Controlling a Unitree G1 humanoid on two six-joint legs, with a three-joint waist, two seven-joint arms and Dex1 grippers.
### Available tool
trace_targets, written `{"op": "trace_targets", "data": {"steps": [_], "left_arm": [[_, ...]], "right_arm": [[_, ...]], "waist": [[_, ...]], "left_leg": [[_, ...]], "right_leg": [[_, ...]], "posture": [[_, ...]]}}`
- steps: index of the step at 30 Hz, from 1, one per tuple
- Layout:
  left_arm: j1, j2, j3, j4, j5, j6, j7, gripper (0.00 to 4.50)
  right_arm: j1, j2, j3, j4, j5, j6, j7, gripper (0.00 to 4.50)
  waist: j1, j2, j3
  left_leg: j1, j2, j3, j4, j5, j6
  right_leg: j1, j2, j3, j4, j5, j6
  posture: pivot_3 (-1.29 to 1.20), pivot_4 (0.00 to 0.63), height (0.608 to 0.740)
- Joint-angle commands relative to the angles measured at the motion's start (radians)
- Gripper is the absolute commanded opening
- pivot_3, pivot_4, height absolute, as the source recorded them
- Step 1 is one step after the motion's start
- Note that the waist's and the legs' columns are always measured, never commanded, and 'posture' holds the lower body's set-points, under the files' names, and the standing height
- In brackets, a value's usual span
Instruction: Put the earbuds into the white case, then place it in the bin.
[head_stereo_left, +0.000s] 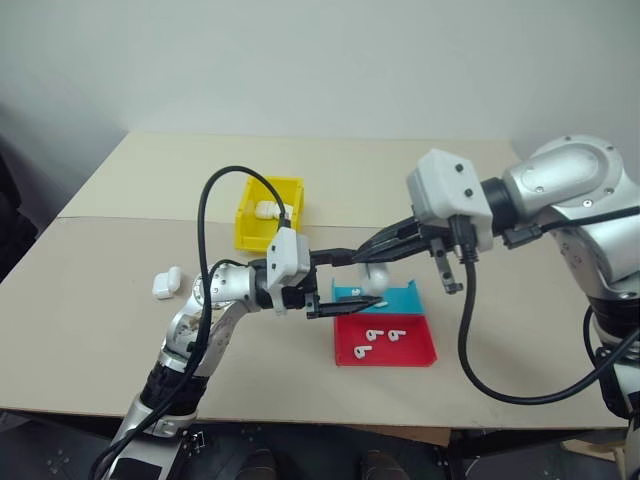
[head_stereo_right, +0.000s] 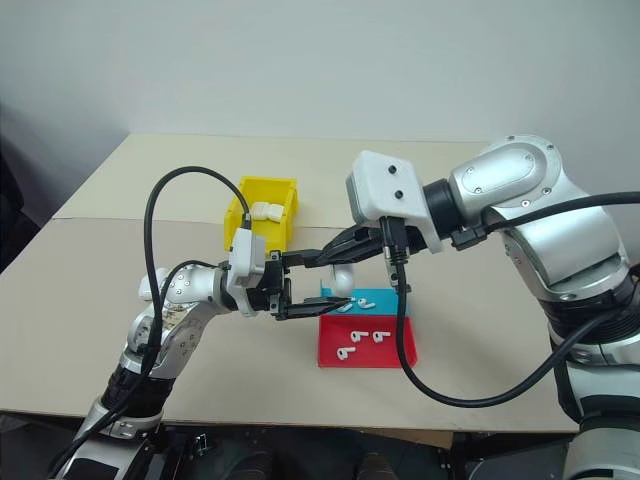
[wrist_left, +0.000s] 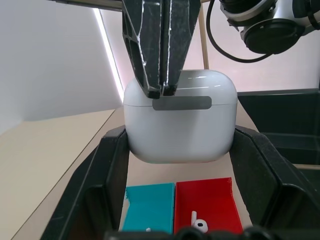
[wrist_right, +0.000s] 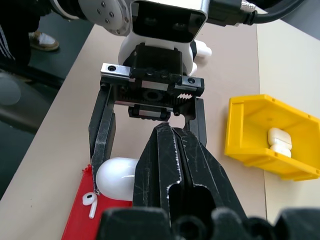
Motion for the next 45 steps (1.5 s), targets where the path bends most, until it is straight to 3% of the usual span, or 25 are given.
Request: {"op": "trace_targets", "data": {"steps": [1,6,9,14,20,26,30,35,43,45], "left_arm": [[0.002,-0.011,0.039,-0.041,-0.032,-0.04,0.01,2.75],[0.033,-0.029,0.104,-0.07,-0.087,-0.031,0.072,2.75],[0.035,-0.05,0.151,-0.097,-0.082,-0.008,0.19,2.75],[-0.078,-0.062,0.207,-0.036,0.071,0.13,0.532,2.75],[-0.239,-0.052,0.167,0.242,0.297,0.209,0.759,2.75],[-0.323,-0.093,0.155,0.484,0.391,0.142,0.85,2.75],[-0.382,-0.118,0.194,0.639,0.373,0.139,0.875,2.75],[-0.416,-0.122,0.192,0.756,0.391,0.086,0.873,4.43],[-0.4,-0.123,0.195,0.762,0.4,-0.053,0.85,4.47],[-0.366,-0.118,0.24,0.721,0.292,-0.098,0.703,4.47]], "right_arm": [[-0.043,0.033,-0.144,0.027,0.089,0.03,-0.042,0.01],[-0.034,0.102,-0.369,0.053,0.241,0.082,-0.197,0.01],[0.03,0.12,-0.456,0.012,0.287,0.122,-0.316,0.01],[0.349,0.122,-0.506,-0.141,0.266,0.147,-0.467,0.01],[0.567,0.142,-0.509,-0.244,0.279,0.166,-0.583,0.01],[0.64,0.131,-0.517,-0.262,0.301,0.184,-0.639,0.01],[0.676,0.119,-0.511,-0.281,0.292,0.189,-0.657,0.01],[0.687,0.113,-0.499,-0.285,0.288,0.192,-0.681,0.0],[0.678,0.11,-0.459,-0.275,0.272,0.188,-0.696,0.0],[0.687,0.098,-0.439,-0.277,0.244,0.173,-0.689,0.0]], "waist": [[0.0,0.0,0.0],[0.001,0.0,0.0],[0.005,0.0,0.0],[0.013,-0.001,0.0],[0.007,-0.001,-0.001],[0.003,-0.001,0.0],[0.004,-0.001,0.0],[0.001,-0.001,0.0],[0.003,-0.001,0.0],[0.002,-0.001,0.0]], "left_leg": [[0.0,0.0,0.0,0.0,0.0,0.0],[0.0,0.0,0.0,0.0,0.0,0.0],[0.0,0.0,-0.001,0.0,0.0,0.0],[0.0,-0.001,-0.002,0.001,0.0,0.0],[0.0,-0.003,-0.003,0.001,0.0,0.0],[0.0,-0.003,-0.003,0.001,0.0,0.0],[-0.001,-0.003,-0.003,0.001,0.0,0.0],[-0.001,-0.003,-0.003,0.0,0.0,0.0],[-0.001,-0.003,-0.003,0.0,0.0,0.0],[-0.001,-0.003,-0.003,0.0,0.0,0.0]], "right_leg": [[0.0,0.0,0.0,0.0,0.0,0.0],[0.0,0.0,0.0,0.0,0.0,0.0],[0.001,0.0,-0.001,0.0,0.0,0.0],[0.003,-0.001,-0.002,0.0,0.001,0.001],[0.002,-0.001,-0.001,0.0,0.001,0.002],[0.002,-0.001,-0.001,-0.001,0.001,0.002],[0.002,-0.001,-0.001,-0.001,0.001,0.002],[0.002,-0.001,-0.001,-0.001,0.001,0.002],[0.002,-0.001,-0.001,-0.001,0.001,0.002],[0.002,-0.001,-0.001,-0.001,0.001,0.002]], "posture": [[0.0,0.15,0.74],[0.0,0.15,0.74],[0.0,0.15,0.74],[0.0,0.15,0.74],[0.0,0.15,0.74],[0.0,0.15,0.74],[0.0,0.15,0.74],[0.0,0.15,0.74],[0.0,0.15,0.74],[0.0,0.15,0.74]]}}
